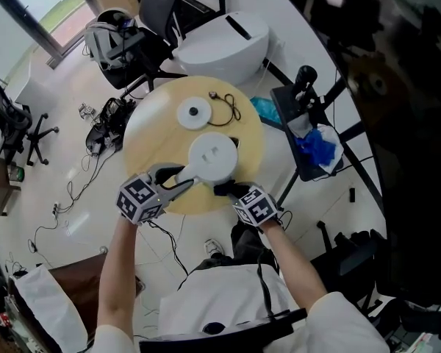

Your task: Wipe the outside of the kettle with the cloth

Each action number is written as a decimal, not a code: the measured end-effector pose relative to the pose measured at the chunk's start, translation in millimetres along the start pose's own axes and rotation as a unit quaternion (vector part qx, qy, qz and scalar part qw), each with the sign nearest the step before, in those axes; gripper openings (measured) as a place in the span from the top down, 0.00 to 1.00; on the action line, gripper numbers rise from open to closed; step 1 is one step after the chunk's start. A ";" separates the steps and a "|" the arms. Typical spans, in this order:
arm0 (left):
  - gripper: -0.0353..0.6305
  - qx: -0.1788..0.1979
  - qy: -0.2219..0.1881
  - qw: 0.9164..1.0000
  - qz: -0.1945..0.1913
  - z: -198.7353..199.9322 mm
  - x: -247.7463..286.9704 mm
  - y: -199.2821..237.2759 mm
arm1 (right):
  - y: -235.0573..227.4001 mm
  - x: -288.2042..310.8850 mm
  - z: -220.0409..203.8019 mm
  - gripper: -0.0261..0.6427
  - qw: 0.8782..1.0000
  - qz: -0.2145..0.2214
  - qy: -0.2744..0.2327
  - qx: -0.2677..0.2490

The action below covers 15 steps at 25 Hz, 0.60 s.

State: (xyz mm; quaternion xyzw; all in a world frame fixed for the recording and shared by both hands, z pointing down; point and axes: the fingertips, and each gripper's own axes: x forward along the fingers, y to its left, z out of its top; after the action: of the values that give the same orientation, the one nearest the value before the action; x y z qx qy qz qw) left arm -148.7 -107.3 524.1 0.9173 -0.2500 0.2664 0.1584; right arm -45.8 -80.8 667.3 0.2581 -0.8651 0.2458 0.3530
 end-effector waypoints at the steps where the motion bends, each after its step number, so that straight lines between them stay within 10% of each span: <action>1: 0.69 0.003 0.005 1.000 -0.005 -0.4 0.1 0.2 | -2.9 11.2 -10.2 0.86 1.000 0.001 0.015 0.002; 15: 0.69 0.054 0.081 0.993 -0.062 -3.2 -0.2 9.6 | 1.1 15.1 -14.8 0.86 0.999 0.017 0.034 -0.008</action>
State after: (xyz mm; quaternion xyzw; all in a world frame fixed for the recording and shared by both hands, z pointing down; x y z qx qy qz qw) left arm -155.4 -113.8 528.1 0.9137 -0.1648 0.3422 0.1447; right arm -48.6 -75.2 687.5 0.2323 -0.8589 0.2532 0.3798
